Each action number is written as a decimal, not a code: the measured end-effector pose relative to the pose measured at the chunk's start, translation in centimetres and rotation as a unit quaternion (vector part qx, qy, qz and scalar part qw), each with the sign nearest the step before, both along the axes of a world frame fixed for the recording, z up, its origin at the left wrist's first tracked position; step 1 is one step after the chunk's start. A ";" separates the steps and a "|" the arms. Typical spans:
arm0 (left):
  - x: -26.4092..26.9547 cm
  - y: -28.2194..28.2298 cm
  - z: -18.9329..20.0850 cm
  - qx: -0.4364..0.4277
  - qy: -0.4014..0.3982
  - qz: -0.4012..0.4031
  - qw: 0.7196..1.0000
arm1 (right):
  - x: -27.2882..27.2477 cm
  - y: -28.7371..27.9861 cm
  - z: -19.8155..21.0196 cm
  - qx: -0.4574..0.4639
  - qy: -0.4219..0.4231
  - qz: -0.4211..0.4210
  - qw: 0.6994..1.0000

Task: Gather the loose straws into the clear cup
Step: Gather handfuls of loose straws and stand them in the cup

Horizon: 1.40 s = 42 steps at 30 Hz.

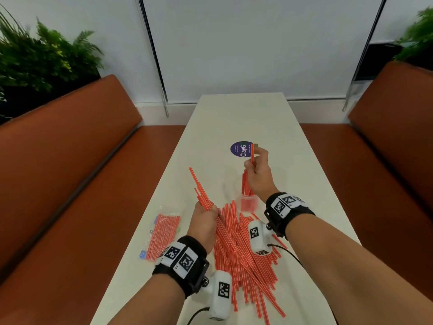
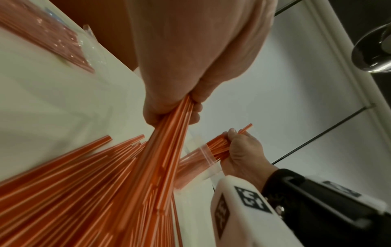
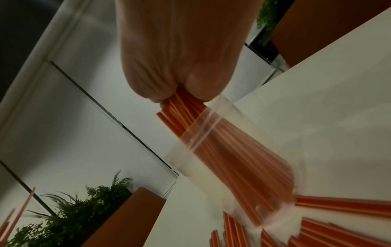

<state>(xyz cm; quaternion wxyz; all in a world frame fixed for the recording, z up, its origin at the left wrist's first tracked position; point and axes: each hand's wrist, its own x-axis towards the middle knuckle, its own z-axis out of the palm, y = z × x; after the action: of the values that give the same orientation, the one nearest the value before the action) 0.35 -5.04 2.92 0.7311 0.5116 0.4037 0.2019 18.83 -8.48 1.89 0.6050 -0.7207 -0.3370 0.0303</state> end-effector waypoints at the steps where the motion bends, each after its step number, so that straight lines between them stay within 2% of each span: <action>1: 0.1 0.0 -0.1 0.004 -0.002 -0.001 1.000 | 0.1 0.1 0.0 -0.008 0.001 0.001 1.000; 6: 1.1 0.1 0.5 0.049 -0.027 -0.014 0.998 | 0.2 -0.4 0.4 -0.030 0.032 -0.023 0.999; 11: 4.5 1.9 3.8 0.153 -0.099 -0.019 0.983 | 0.3 -2.2 0.1 -0.070 0.050 -0.014 0.996; 16: 8.7 3.3 8.1 0.258 -0.170 0.007 0.951 | 0.5 -4.3 -1.1 -0.087 0.158 0.068 0.981; 18: 10.4 3.4 8.4 0.278 -0.182 0.006 0.943 | 0.3 -4.8 -1.4 -0.121 0.155 0.096 0.976; 21: 12.5 2.8 6.6 0.286 -0.145 -0.026 0.947 | -0.1 -5.0 -1.5 -0.151 0.148 0.104 0.972; 24: 13.2 1.8 3.1 0.285 -0.079 -0.078 0.952 | -0.3 -4.8 -1.8 -0.142 0.159 0.094 0.973; 27: 13.0 1.2 0.8 0.292 -0.058 -0.102 0.949 | -0.4 -4.5 -1.9 -0.131 0.173 0.100 0.971; 32: 13.0 1.2 0.0 0.311 -0.065 -0.112 0.941 | -0.3 -4.0 -2.4 -0.121 0.172 0.106 0.972; 37: 13.1 1.5 -0.5 0.280 -0.070 -0.079 0.954 | -0.4 -3.8 -2.0 -0.115 0.202 0.130 0.964; 39: 13.2 1.4 -0.5 0.276 -0.065 -0.068 0.956 | -0.1 -3.8 -1.9 -0.124 0.188 0.135 0.965; 42: 13.2 1.2 -0.5 0.323 -0.048 -0.070 0.943 | 0.4 -3.6 -1.4 -0.118 0.166 0.146 0.968</action>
<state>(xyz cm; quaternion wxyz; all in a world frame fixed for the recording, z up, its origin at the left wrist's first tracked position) 13.55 -3.80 2.38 0.5576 0.7367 0.2450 0.2940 19.27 -12.13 0.54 0.5520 -0.7152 -0.3269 0.2773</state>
